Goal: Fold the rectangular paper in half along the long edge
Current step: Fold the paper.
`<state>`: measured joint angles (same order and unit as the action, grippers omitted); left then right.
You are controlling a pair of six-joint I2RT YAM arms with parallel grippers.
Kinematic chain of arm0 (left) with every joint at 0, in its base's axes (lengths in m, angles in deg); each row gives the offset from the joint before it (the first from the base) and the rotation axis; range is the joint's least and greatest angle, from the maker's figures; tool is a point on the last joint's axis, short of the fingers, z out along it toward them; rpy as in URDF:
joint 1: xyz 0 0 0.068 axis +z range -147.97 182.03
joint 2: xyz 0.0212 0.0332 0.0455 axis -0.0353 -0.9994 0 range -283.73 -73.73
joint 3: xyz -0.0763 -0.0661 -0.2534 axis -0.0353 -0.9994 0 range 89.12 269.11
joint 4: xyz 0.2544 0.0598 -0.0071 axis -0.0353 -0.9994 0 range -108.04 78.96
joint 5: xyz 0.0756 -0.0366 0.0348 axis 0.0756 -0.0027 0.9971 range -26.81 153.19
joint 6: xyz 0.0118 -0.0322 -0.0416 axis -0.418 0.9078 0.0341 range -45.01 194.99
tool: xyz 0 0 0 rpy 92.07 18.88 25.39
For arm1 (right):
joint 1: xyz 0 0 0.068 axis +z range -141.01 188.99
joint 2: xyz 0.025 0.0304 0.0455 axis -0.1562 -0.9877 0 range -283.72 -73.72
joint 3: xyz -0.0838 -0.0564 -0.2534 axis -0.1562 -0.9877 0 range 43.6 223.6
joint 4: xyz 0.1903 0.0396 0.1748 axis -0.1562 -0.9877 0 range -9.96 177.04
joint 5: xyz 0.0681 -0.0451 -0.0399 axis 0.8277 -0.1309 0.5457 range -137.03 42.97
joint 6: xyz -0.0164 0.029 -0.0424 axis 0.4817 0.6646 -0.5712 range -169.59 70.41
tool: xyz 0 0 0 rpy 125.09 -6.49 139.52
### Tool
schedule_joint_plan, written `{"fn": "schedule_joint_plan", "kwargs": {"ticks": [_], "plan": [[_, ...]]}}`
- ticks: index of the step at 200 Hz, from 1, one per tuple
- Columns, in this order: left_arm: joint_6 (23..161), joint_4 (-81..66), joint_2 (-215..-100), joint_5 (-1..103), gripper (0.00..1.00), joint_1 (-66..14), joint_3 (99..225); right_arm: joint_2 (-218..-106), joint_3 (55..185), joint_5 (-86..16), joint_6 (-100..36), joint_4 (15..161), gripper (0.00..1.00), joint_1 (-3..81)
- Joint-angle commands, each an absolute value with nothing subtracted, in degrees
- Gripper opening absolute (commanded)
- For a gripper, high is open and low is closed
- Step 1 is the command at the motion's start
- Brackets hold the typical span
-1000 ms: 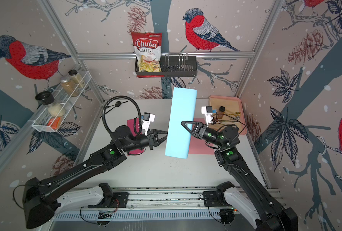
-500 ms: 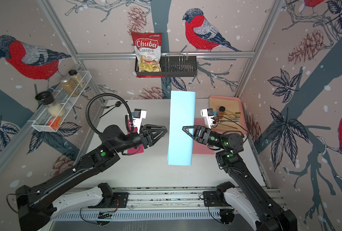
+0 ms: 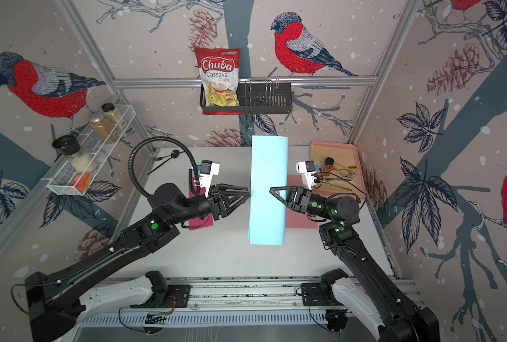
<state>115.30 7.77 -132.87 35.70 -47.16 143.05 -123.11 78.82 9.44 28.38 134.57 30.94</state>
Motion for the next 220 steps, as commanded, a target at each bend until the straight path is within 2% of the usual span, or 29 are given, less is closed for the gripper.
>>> {"fn": "schedule_joint_plan", "kwargs": {"ticks": [1, 33, 58, 102, 120, 145, 205, 220], "plan": [[116.19, 11.19, -133.44, 33.63, 0.46, -47.35, 143.43, -123.34, 78.67, 9.39, 26.87, 135.05, 0.28, 30.9], [116.52, 11.84, -134.6, 33.21, 0.43, -47.61, 143.25, -123.73, 78.71, 9.23, 26.85, 135.47, 0.28, 31.2], [116.6, 12.26, -135.31, 32.76, 0.37, -47.79, 143.42, -123.82, 79.19, 9.23, 26.49, 135.36, 0.28, 31.58], [116.45, 12.4, -135.62, 32.6, 0.08, -47.87, 143.7, -123.99, 79.36, 9.66, 25.14, 133.61, 0.28, 32.59], [116.23, 12.15, -135.6, 32.55, 0.0, -47.9, 143.7, -123.73, 79.48, 9.94, 24.3, 132.43, 0.29, 32.95], [116.21, 12.03, -135.61, 32.69, 0.0, -47.89, 143.55, -123.42, 80.56, 10.49, 21.67, 128.89, 0.31, 33.61], [116.27, 12.04, -135.87, 32.82, 0.0, -47.89, 143.43, -124.21, 84.96, 9.85, 14.94, 119.72, 0.49, 35.57], [116.13, 11.91, -135.78, 32.85, 0.0, -47.88, 143.43, -124.55, 85.41, 9.67, 13.91, 118.68, 0.5, 36.01]]}}
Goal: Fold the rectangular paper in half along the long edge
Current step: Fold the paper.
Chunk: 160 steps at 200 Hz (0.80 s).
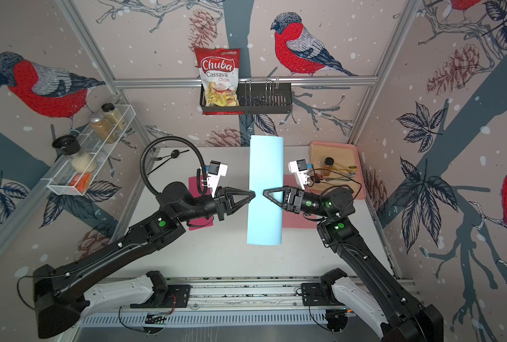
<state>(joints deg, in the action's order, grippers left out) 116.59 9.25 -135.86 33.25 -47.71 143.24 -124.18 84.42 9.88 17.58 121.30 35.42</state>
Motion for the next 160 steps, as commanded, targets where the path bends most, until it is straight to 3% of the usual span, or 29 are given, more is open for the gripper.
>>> {"fn": "schedule_joint_plan", "kwargs": {"ticks": [1, 160], "plan": [[116.13, 11.9, -135.78, 32.86, 0.0, -47.89, 143.43, -124.53, 85.42, 9.62, 13.84, 118.6, 0.5, 36.08], [116.08, 11.87, -135.7, 33.1, 0.0, -47.98, 143.21, -125.44, 86.2, 6.75, 12.24, 118.13, 0.31, 38.5]]}}
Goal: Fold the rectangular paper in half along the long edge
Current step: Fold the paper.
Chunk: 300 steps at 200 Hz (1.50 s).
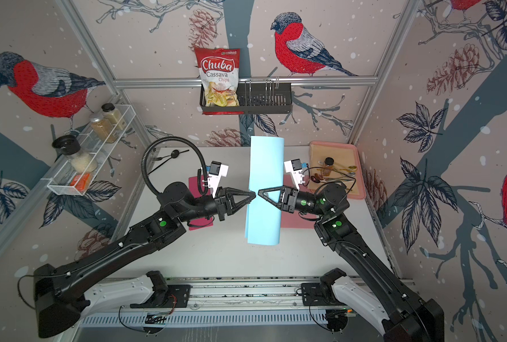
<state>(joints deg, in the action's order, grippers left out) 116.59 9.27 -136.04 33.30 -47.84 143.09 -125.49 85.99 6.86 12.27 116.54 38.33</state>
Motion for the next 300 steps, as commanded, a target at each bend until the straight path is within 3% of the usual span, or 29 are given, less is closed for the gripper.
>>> {"fn": "schedule_joint_plan", "kwargs": {"ticks": [1, 120, 156, 210, 247, 300], "plan": [[116.1, 11.88, -135.7, 33.07, 0.0, -47.98, 143.28, -125.42, 86.17, 6.8, 12.22, 118.15, 0.31, 38.51], [115.9, 11.75, -135.51, 33.35, 0.0, -47.97, 143.12, -123.51, 87.46, 7.63, 10.83, 115.0, 0.29, 38.72], [115.73, 11.35, -135.34, 33.65, 0.0, -47.98, 143.17, -123.71, 87.37, 7.34, 10.54, 114.91, 0.24, 38.98], [115.33, 10.57, -135.25, 34.18, 0.2, -47.99, 143.69, -122.77, 87.55, 7.47, 9.82, 113.59, 0.18, 39.06], [113.87, 8.29, -134.29, 35.55, 0.42, -47.97, 144.47, -121.65, 87.72, 7.96, 9.05, 112.26, 0.18, 39.06], [111.68, 5.02, -132.69, 37.34, 0.55, -47.98, 145.5, -121.2, 87.81, 8.62, 8.67, 111.5, 0.19, 39.21]]}}
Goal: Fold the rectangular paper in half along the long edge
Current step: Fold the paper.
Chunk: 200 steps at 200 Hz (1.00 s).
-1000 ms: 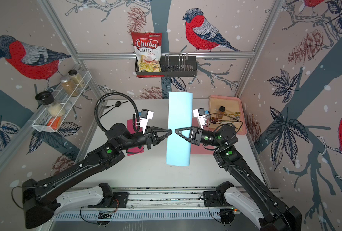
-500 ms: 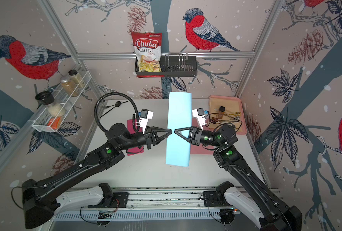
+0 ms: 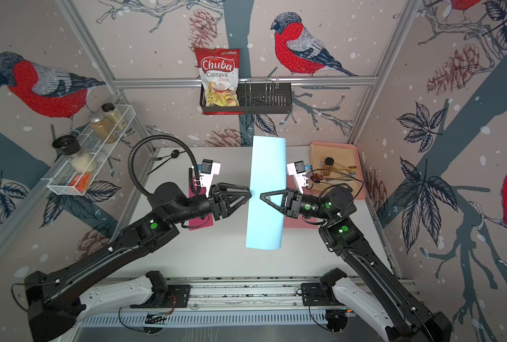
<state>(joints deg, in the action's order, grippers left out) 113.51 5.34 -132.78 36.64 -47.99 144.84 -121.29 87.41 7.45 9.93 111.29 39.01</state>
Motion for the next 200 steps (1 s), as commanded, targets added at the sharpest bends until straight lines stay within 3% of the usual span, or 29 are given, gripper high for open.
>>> {"fn": "schedule_joint_plan", "kwargs": {"ticks": [1, 131, 150, 179, 200], "plan": [[111.74, 5.03, -132.7, 37.3, 0.55, -47.98, 145.47, -121.24, 87.81, 8.66, 8.67, 111.53, 0.19, 39.22], [113.19, 7.8, -134.55, 35.46, 0.57, -48.01, 144.42, -121.96, 88.53, 7.99, 7.9, 111.74, 0.19, 41.42], [113.14, 8.09, -134.63, 35.18, 0.5, -48.05, 144.4, -122.28, 88.28, 7.8, 7.6, 111.57, 0.19, 41.51], [113.13, 8.0, -134.51, 34.92, 0.28, -48.06, 144.31, -122.47, 87.94, 7.59, 7.17, 111.22, 0.19, 41.5], [113.2, 8.08, -134.6, 34.76, 0.19, -48.02, 144.3, -122.35, 87.96, 7.58, 7.08, 111.18, 0.19, 41.5]]}}
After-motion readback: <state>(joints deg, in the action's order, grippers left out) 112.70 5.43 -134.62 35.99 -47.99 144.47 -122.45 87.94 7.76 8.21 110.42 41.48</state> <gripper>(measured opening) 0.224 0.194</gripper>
